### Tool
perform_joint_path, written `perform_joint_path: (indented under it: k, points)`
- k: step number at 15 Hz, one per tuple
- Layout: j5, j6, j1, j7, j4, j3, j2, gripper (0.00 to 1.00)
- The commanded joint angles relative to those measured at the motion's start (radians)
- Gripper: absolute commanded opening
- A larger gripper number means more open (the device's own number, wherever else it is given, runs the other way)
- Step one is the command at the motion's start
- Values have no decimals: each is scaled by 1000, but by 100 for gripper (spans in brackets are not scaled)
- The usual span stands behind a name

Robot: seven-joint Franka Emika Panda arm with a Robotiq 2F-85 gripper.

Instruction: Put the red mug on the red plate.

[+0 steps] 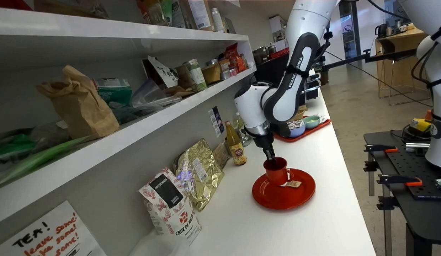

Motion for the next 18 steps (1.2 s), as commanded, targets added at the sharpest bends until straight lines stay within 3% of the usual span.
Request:
perform_joint_path:
  k: [1,18]
  points:
    - [-11,32,6,2,13,-4,26,1]
    - [10,24,37,-8,79,10,139,1]
